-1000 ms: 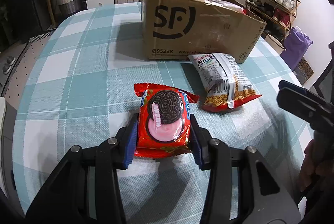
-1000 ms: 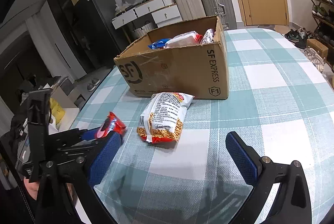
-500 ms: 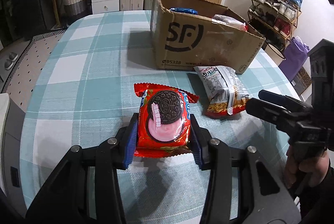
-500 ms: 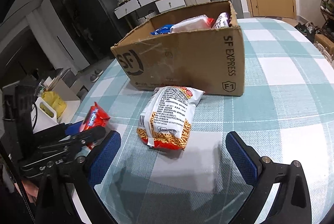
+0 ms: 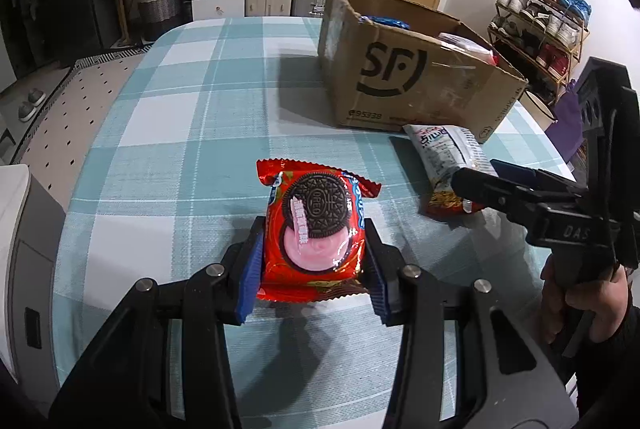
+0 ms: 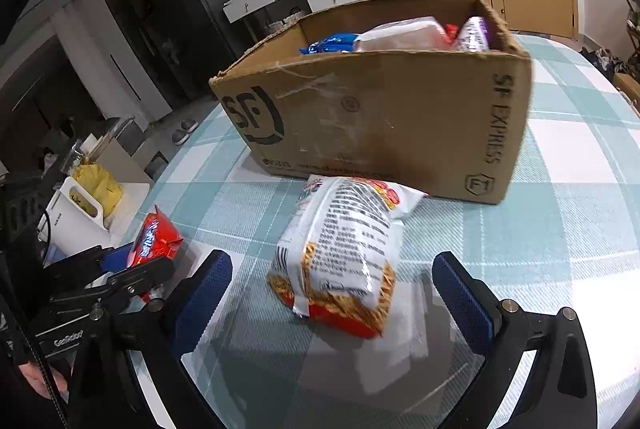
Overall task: Organize snacks
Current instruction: 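Grasp the red-and-white noodle bag with the right gripper while the left gripper holds the Oreo pack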
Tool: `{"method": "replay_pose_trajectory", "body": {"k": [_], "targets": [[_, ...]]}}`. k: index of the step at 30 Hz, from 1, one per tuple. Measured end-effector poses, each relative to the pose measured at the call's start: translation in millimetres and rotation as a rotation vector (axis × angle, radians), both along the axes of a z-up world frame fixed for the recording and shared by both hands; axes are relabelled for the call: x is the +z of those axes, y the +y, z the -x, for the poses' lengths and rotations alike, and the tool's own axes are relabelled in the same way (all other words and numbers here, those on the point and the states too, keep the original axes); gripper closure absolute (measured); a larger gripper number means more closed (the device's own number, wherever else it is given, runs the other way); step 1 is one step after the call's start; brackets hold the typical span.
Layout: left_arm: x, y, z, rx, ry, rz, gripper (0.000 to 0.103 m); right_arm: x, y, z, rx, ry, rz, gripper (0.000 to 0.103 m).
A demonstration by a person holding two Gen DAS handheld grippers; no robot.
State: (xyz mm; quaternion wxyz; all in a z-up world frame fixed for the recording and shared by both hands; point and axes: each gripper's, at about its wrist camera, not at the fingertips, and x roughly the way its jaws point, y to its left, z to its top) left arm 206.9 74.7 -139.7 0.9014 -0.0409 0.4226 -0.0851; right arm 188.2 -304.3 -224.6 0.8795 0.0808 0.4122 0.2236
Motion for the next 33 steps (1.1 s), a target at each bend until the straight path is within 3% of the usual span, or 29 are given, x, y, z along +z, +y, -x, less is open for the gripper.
{"method": "replay_pose_trajectory", "body": {"k": [17,20,23,25,33], "targets": [[-2,21,5,0.036,0.014,0.001,0.061,-8,31,-21,-0.004,0.018,0.052,0.002],[-1,23,6,0.041,0.014,0.004,0.061,-9,35,-23,-0.012,0.015,0.068,0.009],[1,23,7,0.047,0.013,0.006,0.061,-8,37,-24,-0.023,0.005,0.106,0.035],[2,23,9,0.046,0.01,0.006,0.061,-8,35,-24,-0.007,0.009,0.088,0.046],[10,20,18,0.043,-0.002,0.005,0.061,-7,17,-14,-0.037,0.008,0.029,0.052]]}}
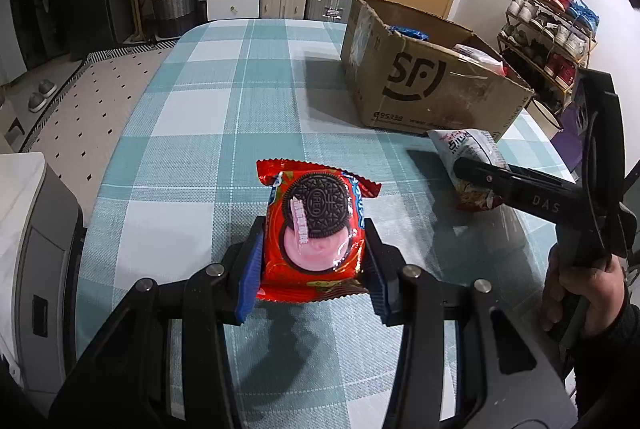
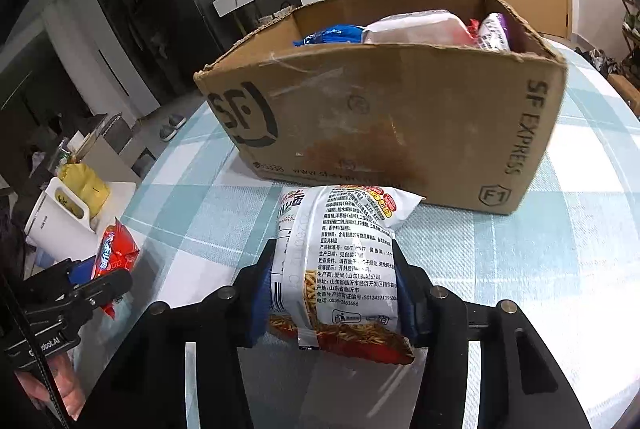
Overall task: Organize snacks
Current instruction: 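Grasp the red-and-white noodle bag with the right gripper while the left gripper holds the Oreo pack, then carry both packs over the box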
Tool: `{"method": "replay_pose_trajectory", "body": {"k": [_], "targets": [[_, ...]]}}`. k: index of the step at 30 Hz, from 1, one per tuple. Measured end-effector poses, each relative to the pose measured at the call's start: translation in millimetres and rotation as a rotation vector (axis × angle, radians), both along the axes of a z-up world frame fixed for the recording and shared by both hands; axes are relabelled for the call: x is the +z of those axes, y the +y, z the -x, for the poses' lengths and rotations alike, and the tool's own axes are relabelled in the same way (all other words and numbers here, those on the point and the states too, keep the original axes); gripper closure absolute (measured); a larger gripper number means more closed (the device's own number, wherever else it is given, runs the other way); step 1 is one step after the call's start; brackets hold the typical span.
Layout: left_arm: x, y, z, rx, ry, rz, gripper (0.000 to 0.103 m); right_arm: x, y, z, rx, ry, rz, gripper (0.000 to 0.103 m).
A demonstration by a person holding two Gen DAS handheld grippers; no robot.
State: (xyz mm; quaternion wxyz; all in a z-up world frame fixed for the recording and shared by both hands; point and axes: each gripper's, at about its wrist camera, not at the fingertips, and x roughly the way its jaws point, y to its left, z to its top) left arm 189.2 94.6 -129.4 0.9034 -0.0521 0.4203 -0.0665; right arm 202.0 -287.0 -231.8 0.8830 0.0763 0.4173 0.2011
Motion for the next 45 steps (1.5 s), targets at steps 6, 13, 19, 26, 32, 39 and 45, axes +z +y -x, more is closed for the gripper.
{"method": "replay_pose_trajectory", "body": {"k": [6,13,19,26,32,39,45], "targets": [[5,-6,6,-0.006,-0.005,-0.001,0.061,5,-11,16,0.0,-0.01,-0.036,0.052],[14,-19,11,-0.026,-0.016,-0.008,0.061,16,-30,38,0.002,-0.024,-0.083,0.052],[26,-32,7,-0.051,-0.027,-0.002,0.061,32,-48,56,0.001,-0.05,-0.108,0.052],[44,-43,-2,-0.077,-0.045,0.011,0.061,60,-62,79,0.03,-0.118,-0.119,0.052],[58,-53,-14,-0.1,-0.051,0.025,0.061,81,-68,92,0.043,-0.157,-0.131,0.052],[79,-63,-35,-0.13,-0.052,0.061,0.061,109,-73,95,0.056,-0.189,-0.158,0.052],[99,-75,-54,-0.15,-0.077,0.043,0.061,134,-70,86,0.072,-0.22,-0.154,0.052]]}}
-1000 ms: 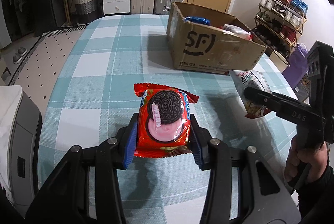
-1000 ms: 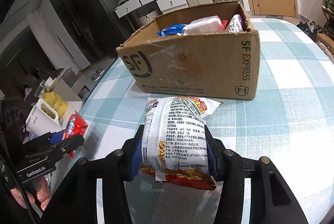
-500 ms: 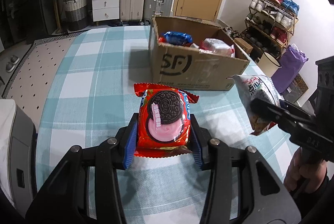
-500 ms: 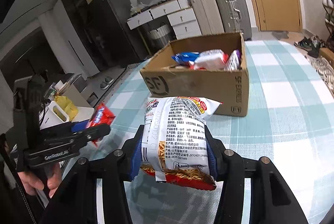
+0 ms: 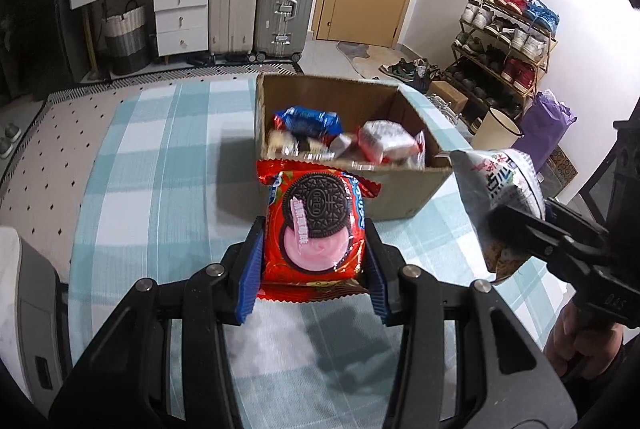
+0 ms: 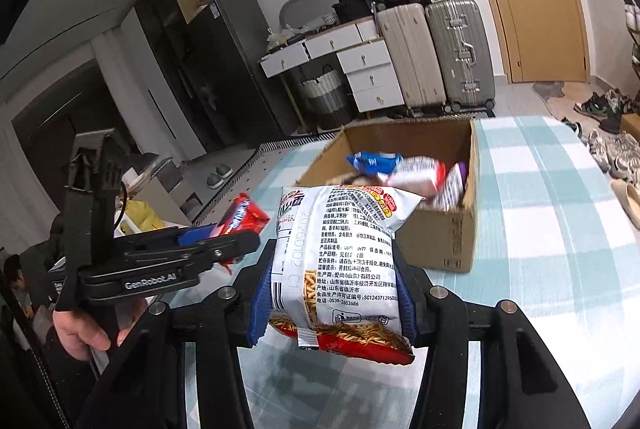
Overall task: Organize snacks
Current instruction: 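Carry both packs over the box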
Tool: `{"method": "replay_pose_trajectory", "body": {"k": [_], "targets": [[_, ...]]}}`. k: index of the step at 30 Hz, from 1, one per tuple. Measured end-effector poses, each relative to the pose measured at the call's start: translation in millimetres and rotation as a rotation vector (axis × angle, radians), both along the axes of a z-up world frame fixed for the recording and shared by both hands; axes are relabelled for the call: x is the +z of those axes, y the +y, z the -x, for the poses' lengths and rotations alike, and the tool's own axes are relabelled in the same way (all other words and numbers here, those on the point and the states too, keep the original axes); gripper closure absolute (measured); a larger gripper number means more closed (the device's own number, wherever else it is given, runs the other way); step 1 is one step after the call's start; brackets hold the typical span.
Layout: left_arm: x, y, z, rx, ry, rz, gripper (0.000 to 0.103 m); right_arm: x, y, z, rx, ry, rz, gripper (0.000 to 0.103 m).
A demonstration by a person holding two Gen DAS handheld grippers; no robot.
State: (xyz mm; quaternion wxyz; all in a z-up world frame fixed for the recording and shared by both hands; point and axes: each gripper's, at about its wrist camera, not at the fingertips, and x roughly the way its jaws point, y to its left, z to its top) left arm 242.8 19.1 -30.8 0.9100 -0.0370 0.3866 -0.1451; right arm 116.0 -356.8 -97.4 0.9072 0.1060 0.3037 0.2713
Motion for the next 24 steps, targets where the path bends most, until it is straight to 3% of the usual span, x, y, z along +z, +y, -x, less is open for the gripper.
{"method": "replay_pose_trajectory", "body": {"k": [10,24], "targets": [[26,-18,-37,-0.034,-0.008,-0.02,0.061,39,6,-20,0.015,-0.067,0.075,0.052],[40,-35,-95,-0.047,-0.001,-0.041,0.061,57,-1,-86,0.008,-0.063,0.091,0.052]]}}
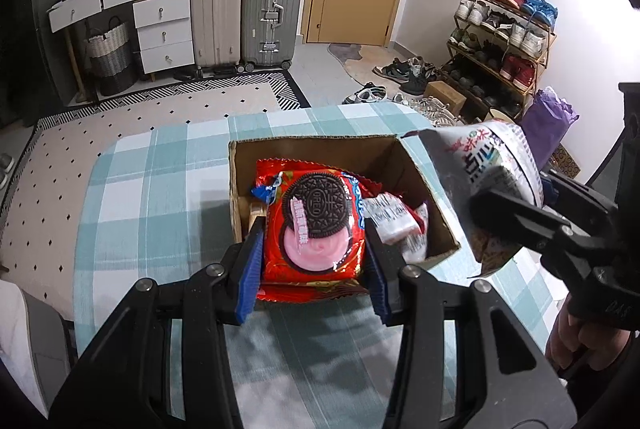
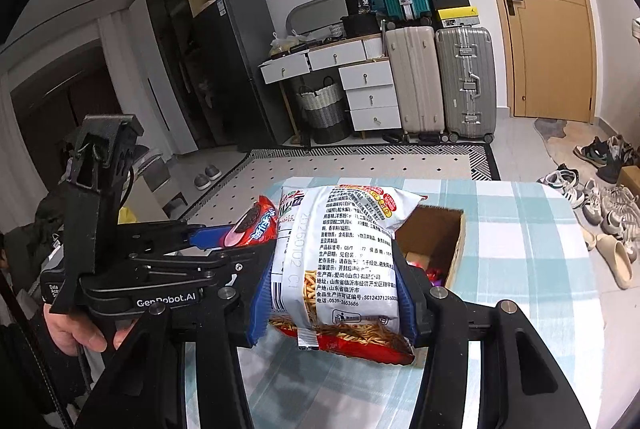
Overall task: Organize snacks
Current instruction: 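Carry both packs over the box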
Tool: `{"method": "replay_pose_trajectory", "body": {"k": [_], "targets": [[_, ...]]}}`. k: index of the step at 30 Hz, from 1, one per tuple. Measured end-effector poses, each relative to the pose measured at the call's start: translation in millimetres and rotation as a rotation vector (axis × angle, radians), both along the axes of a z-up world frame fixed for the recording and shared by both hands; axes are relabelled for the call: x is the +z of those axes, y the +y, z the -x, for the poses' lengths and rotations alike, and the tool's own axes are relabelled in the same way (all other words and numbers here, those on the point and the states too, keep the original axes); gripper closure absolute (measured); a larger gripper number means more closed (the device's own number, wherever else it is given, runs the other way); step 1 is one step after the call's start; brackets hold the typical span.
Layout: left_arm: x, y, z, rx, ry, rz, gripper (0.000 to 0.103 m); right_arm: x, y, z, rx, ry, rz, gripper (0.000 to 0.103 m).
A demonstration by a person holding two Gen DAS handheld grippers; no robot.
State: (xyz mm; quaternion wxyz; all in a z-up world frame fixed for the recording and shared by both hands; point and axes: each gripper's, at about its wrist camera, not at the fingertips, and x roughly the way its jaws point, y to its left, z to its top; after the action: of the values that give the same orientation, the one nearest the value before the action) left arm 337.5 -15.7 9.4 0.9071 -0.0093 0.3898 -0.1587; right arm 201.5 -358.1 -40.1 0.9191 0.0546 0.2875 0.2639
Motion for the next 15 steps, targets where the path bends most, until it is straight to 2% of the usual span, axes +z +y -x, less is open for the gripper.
{"method": "replay_pose_trajectory", "body": {"k": [15], "targets": [[-34,-3,-63,-0.007,0.067,-0.014,0.061,-22,6,-82,-0.012,0.065,0.008,0.052]]}}
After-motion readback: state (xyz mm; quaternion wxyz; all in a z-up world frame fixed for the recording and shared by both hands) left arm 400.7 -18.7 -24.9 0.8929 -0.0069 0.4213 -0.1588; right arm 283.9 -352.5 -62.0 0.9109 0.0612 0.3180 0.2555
